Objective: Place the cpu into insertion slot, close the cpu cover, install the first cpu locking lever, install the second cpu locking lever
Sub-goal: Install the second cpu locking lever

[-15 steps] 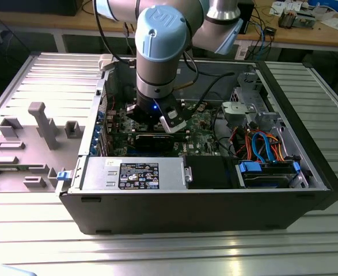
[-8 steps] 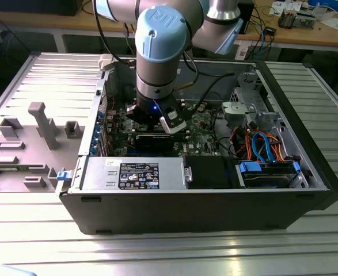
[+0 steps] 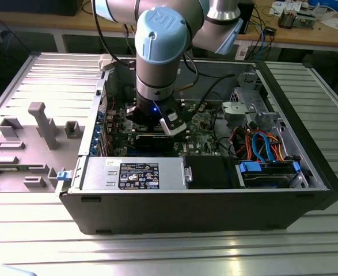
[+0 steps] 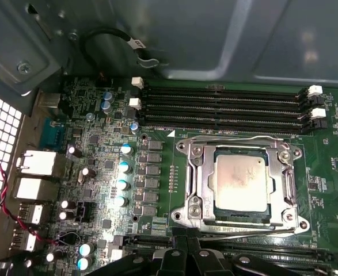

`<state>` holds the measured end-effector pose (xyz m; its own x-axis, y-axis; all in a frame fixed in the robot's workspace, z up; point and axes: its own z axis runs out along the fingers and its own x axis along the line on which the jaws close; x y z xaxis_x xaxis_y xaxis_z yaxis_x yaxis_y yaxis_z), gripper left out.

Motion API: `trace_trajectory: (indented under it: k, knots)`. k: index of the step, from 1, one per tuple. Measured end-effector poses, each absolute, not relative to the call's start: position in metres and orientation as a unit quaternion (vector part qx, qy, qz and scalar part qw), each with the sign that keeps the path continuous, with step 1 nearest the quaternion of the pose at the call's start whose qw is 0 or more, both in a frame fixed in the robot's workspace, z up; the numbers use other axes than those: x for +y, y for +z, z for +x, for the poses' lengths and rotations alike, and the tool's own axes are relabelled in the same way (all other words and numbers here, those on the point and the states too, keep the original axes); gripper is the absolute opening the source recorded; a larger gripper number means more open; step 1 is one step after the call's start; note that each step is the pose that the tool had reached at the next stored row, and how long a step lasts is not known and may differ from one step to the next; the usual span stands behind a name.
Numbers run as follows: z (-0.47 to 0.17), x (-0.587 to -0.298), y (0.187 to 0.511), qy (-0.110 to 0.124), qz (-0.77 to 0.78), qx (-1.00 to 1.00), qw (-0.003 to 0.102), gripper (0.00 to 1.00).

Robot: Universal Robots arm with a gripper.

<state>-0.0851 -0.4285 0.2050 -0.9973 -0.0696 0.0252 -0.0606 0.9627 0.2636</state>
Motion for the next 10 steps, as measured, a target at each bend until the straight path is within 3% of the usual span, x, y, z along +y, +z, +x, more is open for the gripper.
trace_trajectory:
  k: [10]
  knots:
    - [-0.0887,-0.4250,0.2011,-0.139,0.033,-0.990,0.017,0.11]
